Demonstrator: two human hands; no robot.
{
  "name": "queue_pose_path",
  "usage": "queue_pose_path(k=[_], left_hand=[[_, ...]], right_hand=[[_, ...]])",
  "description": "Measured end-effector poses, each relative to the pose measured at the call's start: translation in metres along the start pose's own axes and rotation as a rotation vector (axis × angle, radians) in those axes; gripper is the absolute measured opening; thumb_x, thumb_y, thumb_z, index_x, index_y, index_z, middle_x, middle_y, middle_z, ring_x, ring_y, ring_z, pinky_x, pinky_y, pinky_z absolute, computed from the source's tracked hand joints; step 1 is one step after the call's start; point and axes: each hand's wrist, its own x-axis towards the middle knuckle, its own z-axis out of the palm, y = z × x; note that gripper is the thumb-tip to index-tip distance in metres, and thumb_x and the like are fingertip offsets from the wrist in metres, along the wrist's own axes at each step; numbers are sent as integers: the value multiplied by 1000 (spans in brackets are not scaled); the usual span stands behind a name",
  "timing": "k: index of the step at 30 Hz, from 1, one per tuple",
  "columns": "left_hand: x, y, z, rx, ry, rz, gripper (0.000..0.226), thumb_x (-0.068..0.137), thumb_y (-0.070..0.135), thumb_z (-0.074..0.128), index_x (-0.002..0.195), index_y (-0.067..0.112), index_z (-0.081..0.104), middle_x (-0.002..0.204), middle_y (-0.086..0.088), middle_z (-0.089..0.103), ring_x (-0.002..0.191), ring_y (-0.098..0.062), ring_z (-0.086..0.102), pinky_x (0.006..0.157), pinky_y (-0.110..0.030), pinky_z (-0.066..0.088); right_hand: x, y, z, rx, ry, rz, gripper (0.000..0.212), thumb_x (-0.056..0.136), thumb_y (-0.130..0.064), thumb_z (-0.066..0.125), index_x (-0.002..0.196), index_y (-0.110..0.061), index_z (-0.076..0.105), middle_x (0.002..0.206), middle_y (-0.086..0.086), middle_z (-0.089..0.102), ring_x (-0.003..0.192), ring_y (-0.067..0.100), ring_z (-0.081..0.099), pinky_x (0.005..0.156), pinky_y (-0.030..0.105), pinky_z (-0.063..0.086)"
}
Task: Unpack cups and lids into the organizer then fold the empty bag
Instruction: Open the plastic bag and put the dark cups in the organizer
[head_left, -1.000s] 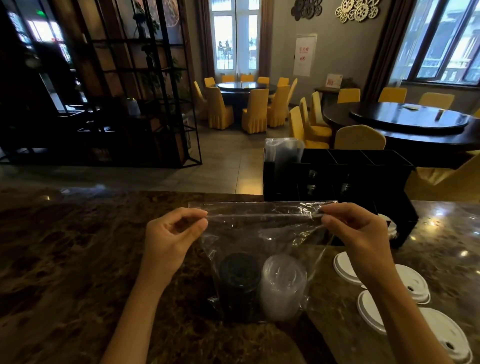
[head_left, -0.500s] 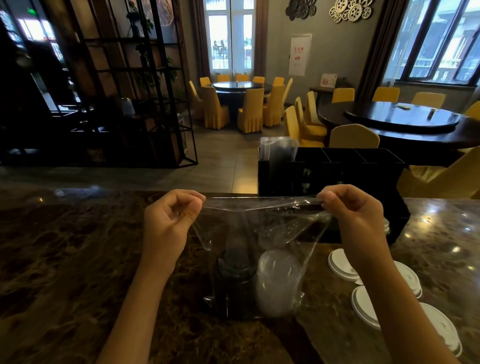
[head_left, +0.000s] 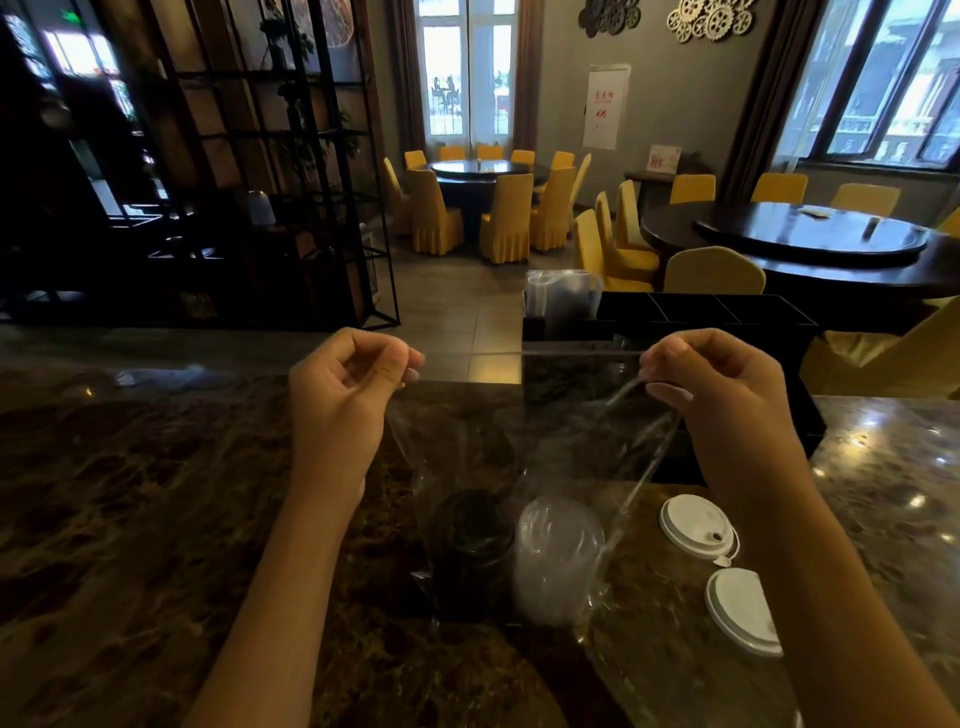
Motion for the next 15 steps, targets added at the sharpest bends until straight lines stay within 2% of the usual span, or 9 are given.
queue_pose_path(k=[2, 4, 5, 6, 8, 10, 12, 15], left_hand=[[1, 2, 0, 4, -16, 1, 9, 95, 11, 60, 94, 8, 68, 88, -1, 75, 83, -15, 70, 75, -21, 56], [2, 3, 2, 8, -20, -1, 10, 95, 10, 60, 96, 6, 68, 88, -2, 75, 83, -14, 70, 74, -20, 55], [2, 3, 3, 9, -15, 1, 10, 95, 10, 59, 96, 5, 69, 88, -2, 75, 83, -14, 70, 74, -19, 55], [2, 3, 3, 6, -10, 2, 11, 95, 10, 59, 96, 4, 69, 87, -2, 75, 83, -13, 71, 74, -19, 55], [3, 3, 5, -10, -3, -10, 14, 96, 10, 57, 96, 4, 69, 87, -3, 75, 84, -13, 71, 75, -19, 55], [5, 4, 8, -26, 13, -28, 16, 97, 12, 55, 96, 8, 70, 90, -2, 74, 88, -13, 70, 76, -19, 54], [6, 3, 10, -29, 69, -43, 18, 98, 18, 52, 97, 18, 70, 96, 2, 74, 93, -11, 69, 78, -20, 54], [-6, -13, 2, -100, 259, -147, 19, 96, 28, 48, 96, 31, 67, 99, 7, 72, 94, -7, 68, 76, -21, 55]], right_hand=[[1, -18, 0, 10, 21, -20, 13, 96, -12, 58, 105, -12, 67, 99, 1, 73, 99, 19, 68, 94, 44, 54], [0, -44, 1, -83, 73, -217, 15, 95, -11, 57, 108, -13, 65, 106, 5, 71, 103, 18, 67, 95, 42, 55], [-1, -57, 5, -157, 43, -358, 16, 94, -10, 56, 107, -13, 65, 105, 5, 70, 102, 14, 67, 92, 35, 55], [-3, -70, 11, -236, -62, -479, 18, 94, -9, 53, 106, -14, 65, 102, 2, 70, 99, 9, 67, 87, 26, 56], [-6, -85, 33, -438, -431, -524, 21, 94, -9, 49, 103, -14, 68, 98, -5, 71, 94, 5, 68, 82, 16, 54], [2, -86, 64, -840, -770, -502, 25, 95, -8, 46, 102, -13, 70, 101, 0, 69, 92, 12, 67, 83, 26, 55], [20, -74, 95, -1146, -1016, -362, 26, 98, -6, 46, 111, -15, 66, 112, 4, 64, 97, 22, 64, 85, 32, 55], [46, -53, 131, -1296, -1372, -76, 30, 99, -2, 48, 126, -5, 63, 116, 11, 68, 98, 24, 70, 69, 22, 56]])
